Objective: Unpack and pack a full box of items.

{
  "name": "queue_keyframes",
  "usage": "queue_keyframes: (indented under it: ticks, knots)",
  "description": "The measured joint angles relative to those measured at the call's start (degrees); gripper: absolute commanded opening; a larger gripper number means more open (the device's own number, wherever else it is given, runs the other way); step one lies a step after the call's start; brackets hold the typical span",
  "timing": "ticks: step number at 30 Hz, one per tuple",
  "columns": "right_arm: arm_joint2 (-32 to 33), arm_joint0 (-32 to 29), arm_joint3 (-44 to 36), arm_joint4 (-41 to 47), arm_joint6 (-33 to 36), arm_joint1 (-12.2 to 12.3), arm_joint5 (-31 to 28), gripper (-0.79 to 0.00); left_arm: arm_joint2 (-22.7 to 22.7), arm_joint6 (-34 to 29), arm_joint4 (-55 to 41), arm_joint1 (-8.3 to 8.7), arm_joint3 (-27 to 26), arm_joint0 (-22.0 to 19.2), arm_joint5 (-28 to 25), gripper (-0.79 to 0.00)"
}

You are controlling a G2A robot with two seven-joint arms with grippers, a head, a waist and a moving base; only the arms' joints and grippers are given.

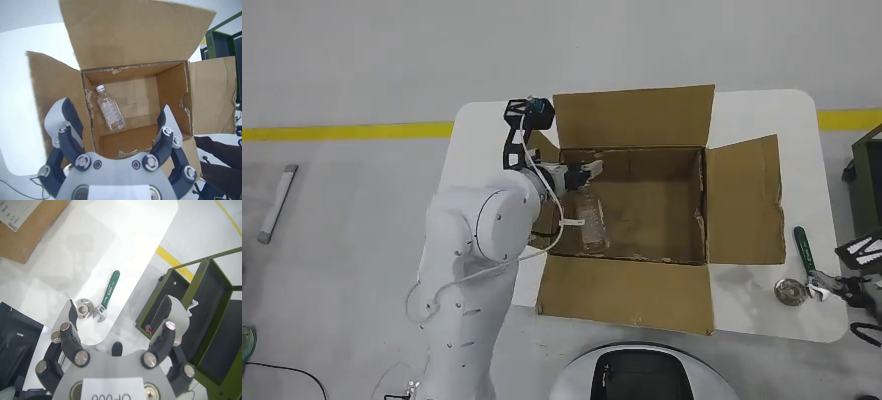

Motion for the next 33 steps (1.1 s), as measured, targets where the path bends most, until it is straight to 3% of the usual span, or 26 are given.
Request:
queue_keyframes:
  ticks: [5, 7, 9, 20, 33]
  knots:
    - [-6.7, 0.3, 0.6, -4.7, 5.2, 0.5, -1.2, 0.000, -4.0, 0.1, 1.9, 0.51, -3.5, -0.2, 1.1, 0.000]
    - [-9.0, 1.1, 1.5, -6.3, 7.2, 0.8, -1.9, -0.360, -5.3, 0.3, 2.4, 0.67, -4.4, -0.3, 1.7, 0.000]
    - [-11.4, 2.4, 2.9, -8.1, 8.4, 1.0, -1.8, -0.459, -6.5, 0.4, 3.2, 0.84, -4.9, -0.2, 2.0, 0.000]
    - [-16.8, 7.8, 8.7, -7.9, 13.3, 1.7, 0.1, -0.480, -7.6, 0.4, 4.2, 1.04, -5.0, 0.0, 2.5, 0.000]
    - [-18.1, 8.8, 10.4, -6.8, 15.6, 2.4, 0.6, -0.483, -7.6, 0.4, 4.2, 1.04, -5.0, 0.0, 2.5, 0.000]
